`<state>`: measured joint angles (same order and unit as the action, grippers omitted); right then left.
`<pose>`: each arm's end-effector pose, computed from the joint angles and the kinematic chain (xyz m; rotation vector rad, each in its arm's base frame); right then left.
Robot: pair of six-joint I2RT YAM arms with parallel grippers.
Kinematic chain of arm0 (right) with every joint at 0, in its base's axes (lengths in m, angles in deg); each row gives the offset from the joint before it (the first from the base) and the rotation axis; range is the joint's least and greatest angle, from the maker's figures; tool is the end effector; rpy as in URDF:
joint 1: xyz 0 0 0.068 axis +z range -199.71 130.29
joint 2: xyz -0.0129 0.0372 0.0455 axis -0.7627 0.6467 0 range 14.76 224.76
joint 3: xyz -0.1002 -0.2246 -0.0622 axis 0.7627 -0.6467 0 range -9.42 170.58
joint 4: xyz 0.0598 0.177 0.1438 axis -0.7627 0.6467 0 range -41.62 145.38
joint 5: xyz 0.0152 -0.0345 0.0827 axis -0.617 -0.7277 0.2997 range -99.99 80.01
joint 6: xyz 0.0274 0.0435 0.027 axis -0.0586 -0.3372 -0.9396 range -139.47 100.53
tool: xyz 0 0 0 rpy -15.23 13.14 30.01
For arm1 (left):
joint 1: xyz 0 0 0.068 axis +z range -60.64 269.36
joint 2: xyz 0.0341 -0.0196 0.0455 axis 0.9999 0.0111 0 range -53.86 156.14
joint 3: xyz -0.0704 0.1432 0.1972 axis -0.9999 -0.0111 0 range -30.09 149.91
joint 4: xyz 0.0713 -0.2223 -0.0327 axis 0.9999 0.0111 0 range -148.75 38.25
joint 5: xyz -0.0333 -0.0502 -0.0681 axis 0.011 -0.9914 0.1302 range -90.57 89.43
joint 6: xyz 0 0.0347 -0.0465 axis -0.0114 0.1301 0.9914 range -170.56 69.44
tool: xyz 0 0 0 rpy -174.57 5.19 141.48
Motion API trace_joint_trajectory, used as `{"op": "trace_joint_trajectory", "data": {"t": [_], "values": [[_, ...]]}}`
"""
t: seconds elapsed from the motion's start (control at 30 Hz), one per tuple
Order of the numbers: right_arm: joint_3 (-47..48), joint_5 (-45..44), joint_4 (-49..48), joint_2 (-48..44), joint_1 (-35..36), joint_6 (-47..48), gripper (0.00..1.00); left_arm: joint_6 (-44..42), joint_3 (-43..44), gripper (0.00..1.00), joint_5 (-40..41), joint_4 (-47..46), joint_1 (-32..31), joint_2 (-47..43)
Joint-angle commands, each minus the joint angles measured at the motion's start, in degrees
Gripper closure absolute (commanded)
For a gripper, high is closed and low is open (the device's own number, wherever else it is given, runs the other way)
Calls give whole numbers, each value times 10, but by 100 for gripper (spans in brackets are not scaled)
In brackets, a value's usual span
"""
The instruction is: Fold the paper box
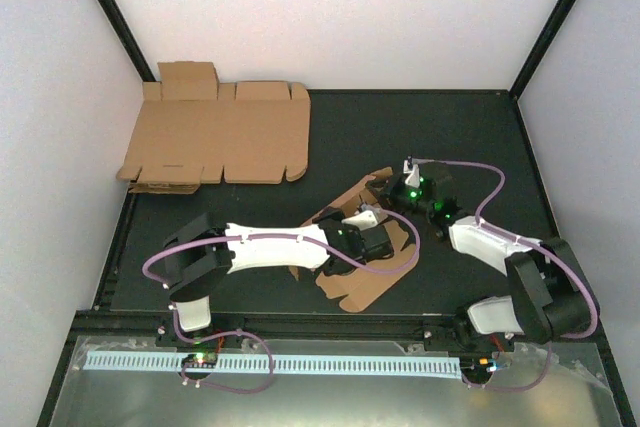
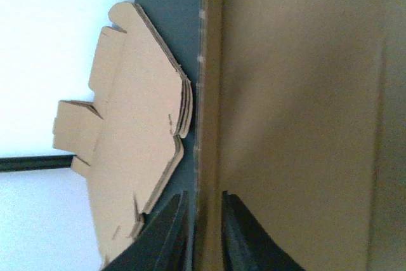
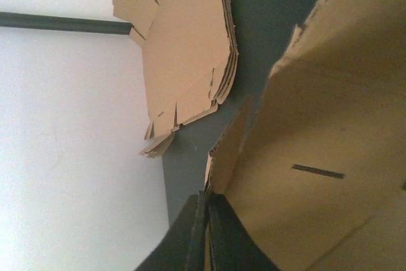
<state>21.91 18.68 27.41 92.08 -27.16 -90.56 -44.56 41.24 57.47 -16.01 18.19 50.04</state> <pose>0.2332 0.1185 0.1904 0.5991 2.2305 1.4572 0.1362 -0.2901 0.1912 1.0556 1.9443 0.7795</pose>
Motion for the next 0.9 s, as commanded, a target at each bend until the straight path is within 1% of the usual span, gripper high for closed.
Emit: {"op": "trace_joint_trajectory", "data": {"t": [0.0, 0.13, 0.2, 0.23, 0.3, 0.4, 0.43, 0.6, 0.67, 0.73, 0.8, 0.87], "values": [[6, -7, -22, 10, 5, -3, 98, -25, 7, 75, -14, -23, -9, -2], [7, -15, -24, 14, 5, 3, 98, -38, 1, 50, -73, -30, -11, -24], [7, -18, -24, 14, 5, 5, 98, -46, 1, 37, -129, -25, -10, -41], [7, -18, -27, 14, 5, 7, 98, -49, 2, 31, -158, -19, -10, -51], [5, -14, -36, 16, 5, 12, 98, -46, 8, 24, -213, -2, -7, -71], [2, -8, -49, 18, 5, 23, 98, -37, 20, 18, -298, 26, 6, -104], [1, -5, -54, 20, 5, 27, 98, -36, 23, 16, -340, 33, 11, -117], [-12, 14, -92, 31, 4, 39, 98, -17, 24, 12, -504, 26, 63, -200], [-19, 24, -112, 33, 5, 44, 98, -6, 18, 9, -563, 12, 97, -233], [-31, 41, -151, 35, 5, 51, 98, 6, 8, 2, -614, 3, 136, -261], [-50, 53, -202, 36, 4, 61, 98, 13, -7, 1, -667, -13, 182, -280], [-61, 61, -228, 37, 4, 73, 98, 16, -19, 1, -711, -26, 226, -288]]}}
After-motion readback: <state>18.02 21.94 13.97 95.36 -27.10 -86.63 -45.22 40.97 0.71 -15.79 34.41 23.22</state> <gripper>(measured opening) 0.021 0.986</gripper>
